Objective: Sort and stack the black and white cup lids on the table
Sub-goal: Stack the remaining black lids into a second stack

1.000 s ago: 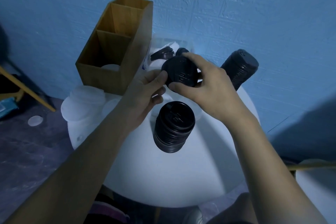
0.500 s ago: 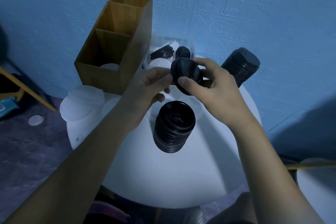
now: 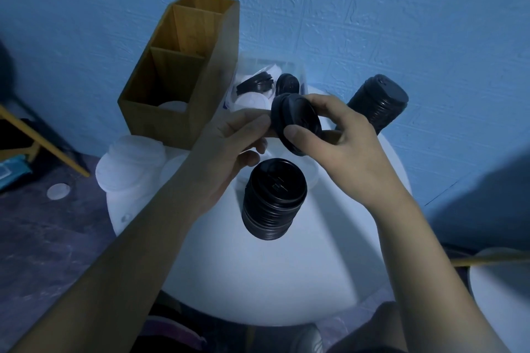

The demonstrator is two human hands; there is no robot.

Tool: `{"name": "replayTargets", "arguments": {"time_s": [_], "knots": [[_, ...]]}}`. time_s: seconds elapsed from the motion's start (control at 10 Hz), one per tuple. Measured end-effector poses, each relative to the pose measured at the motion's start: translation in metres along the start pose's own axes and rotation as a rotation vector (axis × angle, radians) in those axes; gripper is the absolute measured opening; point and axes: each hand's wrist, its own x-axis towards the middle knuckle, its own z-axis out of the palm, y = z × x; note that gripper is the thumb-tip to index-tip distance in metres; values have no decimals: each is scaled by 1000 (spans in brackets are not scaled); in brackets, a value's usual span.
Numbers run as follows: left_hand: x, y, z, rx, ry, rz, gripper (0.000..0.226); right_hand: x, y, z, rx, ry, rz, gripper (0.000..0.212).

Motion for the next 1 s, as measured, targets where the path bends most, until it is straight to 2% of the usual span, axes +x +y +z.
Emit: {"name": "replayTargets", "arguments": {"time_s": [0.1,0.2,0.5,0.7,0.8,0.9,1.0], "knots": [[-3,-1,-3,66,-5,-11,30,-6,-2,-2,-4,-19,-19,45],[-5,0,-2,111,-9,12,20,-15,-5,-4,43,-32,-28,41],[-19,7,15,101,-88,84,16,-33,-9,-9,112,-29,-27,40],[-15,4,5,271,-39,154,23,-32,-10,-9,60,-3,-33,48],[-17,7,4,372,-40,198,12,-30,-11,-8,48,9,-33,51],[-20,11,11,391,-51,192,18,-29,-8,-3,58,37,-23,46],[-20,14,10,374,-39,233,15,-28,-4,2,98,36,5,41]]}}
